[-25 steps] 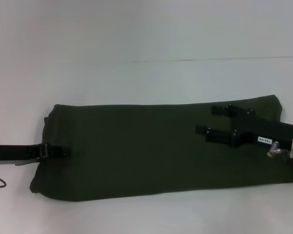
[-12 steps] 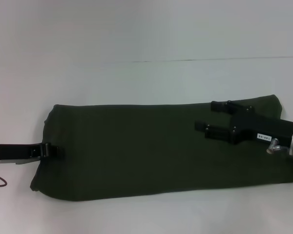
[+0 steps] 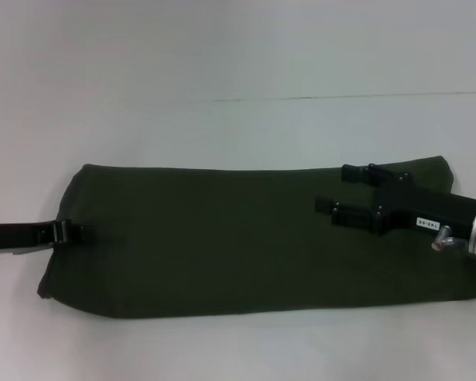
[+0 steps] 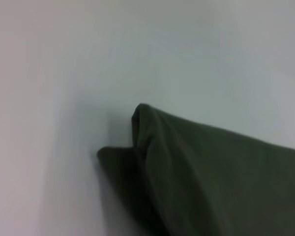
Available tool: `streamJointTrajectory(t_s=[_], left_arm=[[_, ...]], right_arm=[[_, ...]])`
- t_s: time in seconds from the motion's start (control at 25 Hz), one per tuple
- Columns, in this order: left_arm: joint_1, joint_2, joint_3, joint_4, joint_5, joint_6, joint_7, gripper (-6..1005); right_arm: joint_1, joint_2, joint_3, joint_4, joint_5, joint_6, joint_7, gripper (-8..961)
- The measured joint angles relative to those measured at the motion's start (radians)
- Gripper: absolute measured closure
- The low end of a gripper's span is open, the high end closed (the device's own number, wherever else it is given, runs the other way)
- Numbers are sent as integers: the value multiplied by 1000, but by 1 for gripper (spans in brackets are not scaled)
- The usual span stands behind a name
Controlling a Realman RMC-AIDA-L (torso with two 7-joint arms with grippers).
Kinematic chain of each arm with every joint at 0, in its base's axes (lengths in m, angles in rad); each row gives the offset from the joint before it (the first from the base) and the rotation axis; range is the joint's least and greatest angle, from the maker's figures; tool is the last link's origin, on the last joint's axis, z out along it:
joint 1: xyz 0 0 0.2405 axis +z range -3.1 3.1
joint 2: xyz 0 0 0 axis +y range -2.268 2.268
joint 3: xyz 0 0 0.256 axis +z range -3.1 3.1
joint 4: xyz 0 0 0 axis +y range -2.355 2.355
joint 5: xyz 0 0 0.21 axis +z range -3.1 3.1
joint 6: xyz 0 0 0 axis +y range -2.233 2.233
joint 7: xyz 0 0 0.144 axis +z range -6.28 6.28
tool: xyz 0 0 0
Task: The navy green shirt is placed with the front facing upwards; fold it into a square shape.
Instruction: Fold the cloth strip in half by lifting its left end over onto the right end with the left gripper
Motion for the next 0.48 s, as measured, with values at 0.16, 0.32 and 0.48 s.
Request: streamJointTrajectory(t_s=[0.16, 0.32, 0.48], left_arm=[[6, -2, -4, 28, -5, 9, 1, 904], [23, 3, -8, 63, 2, 6, 1, 904], [44, 6, -33, 116, 4, 3, 2, 904]], right_arm=[[0, 0, 0, 7, 4, 1, -1, 53], [0, 0, -2, 9, 8, 9, -4, 53], [1, 0, -2, 19, 8, 15, -11, 54]])
